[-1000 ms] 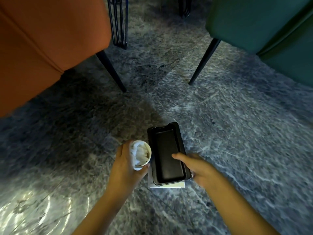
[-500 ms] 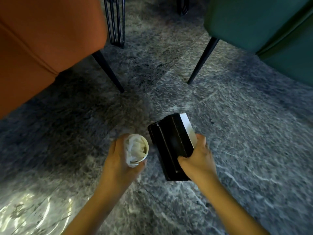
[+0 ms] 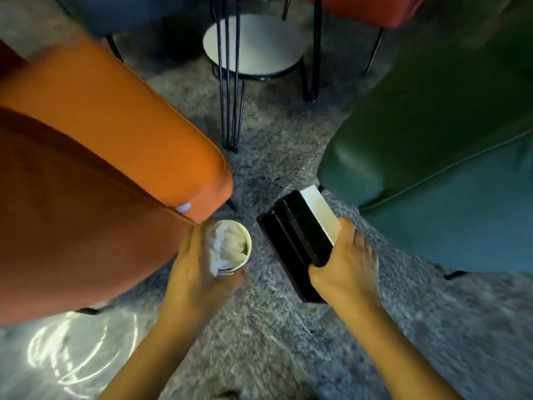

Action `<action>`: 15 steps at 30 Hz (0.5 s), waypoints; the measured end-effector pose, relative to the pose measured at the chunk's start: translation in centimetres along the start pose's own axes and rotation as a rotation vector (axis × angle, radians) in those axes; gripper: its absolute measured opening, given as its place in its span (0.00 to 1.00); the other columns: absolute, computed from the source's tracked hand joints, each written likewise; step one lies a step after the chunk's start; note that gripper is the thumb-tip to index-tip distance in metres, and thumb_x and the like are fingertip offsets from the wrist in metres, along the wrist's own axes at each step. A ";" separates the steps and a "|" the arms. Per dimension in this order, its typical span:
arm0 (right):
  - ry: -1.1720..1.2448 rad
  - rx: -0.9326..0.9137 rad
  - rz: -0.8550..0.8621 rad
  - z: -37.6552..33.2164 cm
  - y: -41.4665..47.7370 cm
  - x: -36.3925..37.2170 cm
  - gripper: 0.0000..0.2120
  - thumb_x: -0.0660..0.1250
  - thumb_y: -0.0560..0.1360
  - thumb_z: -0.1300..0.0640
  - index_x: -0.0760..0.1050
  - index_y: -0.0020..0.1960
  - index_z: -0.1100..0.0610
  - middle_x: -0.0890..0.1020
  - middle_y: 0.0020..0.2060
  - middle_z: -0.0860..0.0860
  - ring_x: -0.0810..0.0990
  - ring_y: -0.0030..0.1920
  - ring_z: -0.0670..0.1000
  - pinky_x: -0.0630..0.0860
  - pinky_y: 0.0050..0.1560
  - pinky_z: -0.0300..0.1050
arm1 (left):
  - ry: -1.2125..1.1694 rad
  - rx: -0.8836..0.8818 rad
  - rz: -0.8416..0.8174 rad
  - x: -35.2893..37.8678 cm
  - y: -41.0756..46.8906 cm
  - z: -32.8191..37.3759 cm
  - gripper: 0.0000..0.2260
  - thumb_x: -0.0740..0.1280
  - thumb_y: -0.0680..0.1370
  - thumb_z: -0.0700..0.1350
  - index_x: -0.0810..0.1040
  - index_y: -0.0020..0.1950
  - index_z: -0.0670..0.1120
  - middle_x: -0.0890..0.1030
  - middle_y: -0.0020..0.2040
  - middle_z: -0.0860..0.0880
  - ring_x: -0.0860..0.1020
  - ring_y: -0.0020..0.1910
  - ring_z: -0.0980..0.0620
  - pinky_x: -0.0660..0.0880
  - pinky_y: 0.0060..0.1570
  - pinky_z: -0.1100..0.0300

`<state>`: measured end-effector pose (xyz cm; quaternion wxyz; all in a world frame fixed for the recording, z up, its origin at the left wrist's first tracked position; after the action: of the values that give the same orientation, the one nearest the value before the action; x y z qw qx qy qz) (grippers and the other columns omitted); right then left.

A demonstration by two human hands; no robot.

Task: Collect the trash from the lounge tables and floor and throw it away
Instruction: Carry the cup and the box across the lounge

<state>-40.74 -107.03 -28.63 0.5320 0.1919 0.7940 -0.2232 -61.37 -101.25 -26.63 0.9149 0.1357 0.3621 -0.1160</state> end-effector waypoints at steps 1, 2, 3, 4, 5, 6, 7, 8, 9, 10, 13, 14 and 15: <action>0.000 -0.017 0.009 -1.6 -0.6 -3.3 0.39 0.70 0.64 0.54 0.54 0.69 0.57 0.70 0.62 0.57 0.68 0.63 0.59 0.63 0.62 0.53 | -0.024 -0.009 0.006 -2.9 0.3 2.3 0.31 0.79 0.61 0.39 0.69 0.60 0.48 0.71 0.51 0.52 0.68 0.48 0.59 0.66 0.43 0.74; -0.004 -0.033 0.014 -3.1 -1.4 -6.7 0.39 0.70 0.64 0.54 0.55 0.69 0.57 0.70 0.62 0.57 0.68 0.63 0.59 0.64 0.62 0.53 | -0.033 -0.029 0.013 -6.0 0.6 4.6 0.32 0.79 0.61 0.39 0.69 0.61 0.47 0.72 0.52 0.51 0.67 0.47 0.61 0.64 0.44 0.77; -0.010 -0.051 0.016 -4.7 -2.1 -10.0 0.38 0.70 0.65 0.53 0.54 0.69 0.57 0.70 0.62 0.57 0.68 0.63 0.59 0.64 0.62 0.53 | -0.028 -0.046 0.026 -9.1 0.9 6.7 0.33 0.79 0.61 0.40 0.69 0.63 0.45 0.72 0.53 0.50 0.66 0.47 0.62 0.63 0.44 0.77; -0.017 -0.073 0.016 -6.4 -2.7 -13.3 0.38 0.69 0.65 0.53 0.54 0.69 0.57 0.70 0.62 0.57 0.68 0.63 0.59 0.64 0.62 0.53 | -0.019 -0.057 0.042 -12.3 1.2 8.9 0.34 0.79 0.61 0.40 0.69 0.64 0.43 0.73 0.54 0.48 0.67 0.48 0.61 0.62 0.43 0.76; -0.021 -0.100 0.012 -8.3 -3.4 -16.6 0.38 0.69 0.66 0.53 0.54 0.69 0.57 0.69 0.63 0.57 0.68 0.63 0.58 0.64 0.62 0.52 | -0.012 -0.067 0.057 -15.4 1.5 11.1 0.35 0.79 0.61 0.39 0.69 0.64 0.42 0.74 0.54 0.47 0.68 0.48 0.60 0.62 0.42 0.73; -0.021 -0.132 0.008 -10.2 -3.9 -19.6 0.38 0.69 0.66 0.53 0.53 0.69 0.57 0.69 0.63 0.57 0.67 0.64 0.58 0.64 0.62 0.52 | -0.006 -0.074 0.074 -18.5 1.9 13.3 0.35 0.79 0.61 0.40 0.69 0.64 0.42 0.74 0.55 0.47 0.69 0.49 0.57 0.62 0.42 0.72; -0.021 -0.163 0.003 -12.1 -4.4 -22.5 0.37 0.69 0.66 0.52 0.53 0.69 0.57 0.69 0.63 0.57 0.67 0.63 0.58 0.64 0.62 0.51 | 0.000 -0.080 0.093 -21.6 2.2 15.3 0.34 0.79 0.61 0.40 0.70 0.64 0.42 0.74 0.55 0.47 0.71 0.50 0.54 0.62 0.42 0.72; -0.023 -0.193 0.000 -14.1 -4.9 -25.3 0.37 0.69 0.66 0.52 0.54 0.68 0.57 0.70 0.63 0.57 0.68 0.63 0.58 0.65 0.61 0.51 | 0.006 -0.084 0.111 -24.5 2.5 17.0 0.34 0.79 0.61 0.41 0.70 0.64 0.42 0.74 0.55 0.48 0.71 0.50 0.53 0.63 0.43 0.74; -0.027 -0.224 -0.002 -16.2 -5.5 -28.0 0.36 0.68 0.66 0.53 0.54 0.67 0.57 0.70 0.62 0.57 0.68 0.62 0.58 0.65 0.60 0.51 | 0.012 -0.082 0.132 -27.3 2.6 18.5 0.33 0.79 0.61 0.42 0.70 0.63 0.42 0.73 0.55 0.49 0.71 0.49 0.53 0.62 0.45 0.77; -0.026 -0.261 0.002 -18.3 -6.1 -30.4 0.34 0.68 0.66 0.53 0.55 0.66 0.57 0.71 0.61 0.57 0.69 0.61 0.58 0.65 0.59 0.51 | 0.018 -0.081 0.158 -29.9 2.7 19.9 0.33 0.79 0.61 0.42 0.70 0.63 0.43 0.73 0.54 0.50 0.71 0.49 0.55 0.61 0.46 0.80; 0.001 -0.382 -0.005 -24.7 -7.8 -35.8 0.32 0.68 0.65 0.56 0.57 0.64 0.57 0.71 0.59 0.59 0.69 0.60 0.60 0.66 0.57 0.52 | 0.048 -0.106 0.253 -37.3 2.2 22.7 0.33 0.79 0.61 0.44 0.71 0.62 0.43 0.73 0.54 0.51 0.68 0.49 0.60 0.59 0.46 0.82; 0.006 -0.422 -0.012 -26.7 -8.5 -36.9 0.32 0.68 0.65 0.56 0.57 0.64 0.58 0.70 0.59 0.59 0.69 0.60 0.61 0.66 0.58 0.53 | 0.064 -0.116 0.289 -39.5 1.7 23.2 0.33 0.79 0.61 0.45 0.71 0.62 0.44 0.73 0.54 0.51 0.67 0.49 0.61 0.59 0.46 0.81; 0.013 -0.467 -0.011 -28.8 -9.2 -37.8 0.32 0.68 0.65 0.57 0.58 0.64 0.58 0.70 0.59 0.60 0.69 0.60 0.61 0.66 0.58 0.54 | 0.079 -0.130 0.325 -41.6 1.2 23.4 0.33 0.79 0.61 0.46 0.71 0.62 0.44 0.73 0.55 0.51 0.67 0.49 0.61 0.60 0.45 0.79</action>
<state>-53.99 -101.08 17.58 0.5557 0.0608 0.8284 -0.0351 -75.81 -103.16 18.89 0.9134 0.1375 0.3780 0.0623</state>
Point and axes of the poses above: each hand's wrist, its own y-axis towards the middle knuckle, its own x-axis out of the palm, z = x × y, the point moved 4 cm from there along y, towards the middle knuckle
